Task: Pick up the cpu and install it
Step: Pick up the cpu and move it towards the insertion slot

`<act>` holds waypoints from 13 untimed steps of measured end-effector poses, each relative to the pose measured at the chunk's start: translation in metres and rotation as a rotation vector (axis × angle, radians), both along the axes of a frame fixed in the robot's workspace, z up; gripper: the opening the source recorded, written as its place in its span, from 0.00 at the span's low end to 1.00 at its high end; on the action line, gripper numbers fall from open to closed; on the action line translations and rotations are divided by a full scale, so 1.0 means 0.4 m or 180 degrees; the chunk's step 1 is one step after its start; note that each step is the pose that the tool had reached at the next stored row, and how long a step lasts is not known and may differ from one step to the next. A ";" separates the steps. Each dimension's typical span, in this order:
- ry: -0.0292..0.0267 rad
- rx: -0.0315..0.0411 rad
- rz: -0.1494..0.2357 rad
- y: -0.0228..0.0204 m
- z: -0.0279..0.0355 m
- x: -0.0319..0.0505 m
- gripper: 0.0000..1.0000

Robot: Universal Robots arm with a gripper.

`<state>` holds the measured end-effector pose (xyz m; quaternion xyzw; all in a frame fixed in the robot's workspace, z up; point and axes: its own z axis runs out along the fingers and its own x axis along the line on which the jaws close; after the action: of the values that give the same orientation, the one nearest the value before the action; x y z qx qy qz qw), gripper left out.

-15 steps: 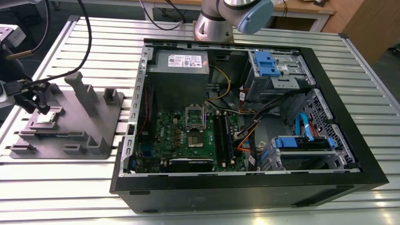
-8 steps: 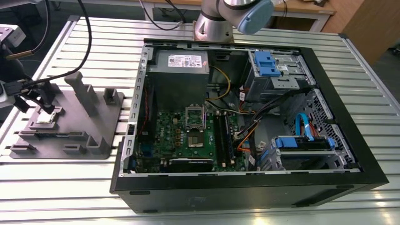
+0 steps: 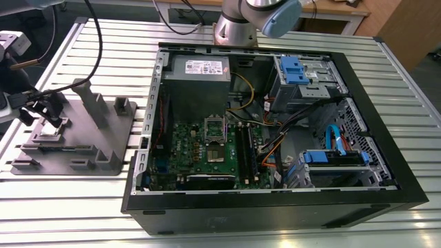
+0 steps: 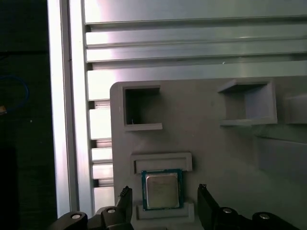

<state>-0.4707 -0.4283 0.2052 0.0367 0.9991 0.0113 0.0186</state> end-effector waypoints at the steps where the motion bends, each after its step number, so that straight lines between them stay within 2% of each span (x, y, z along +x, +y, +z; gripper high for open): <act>1: -0.0001 0.0000 0.0005 0.000 -0.004 0.000 0.65; 5: -0.0007 0.0000 0.0029 0.001 -0.019 0.000 0.65; 13: -0.0011 -0.0001 0.0058 0.004 -0.036 0.000 0.65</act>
<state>-0.4707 -0.4266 0.1907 0.0276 0.9994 0.0114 0.0201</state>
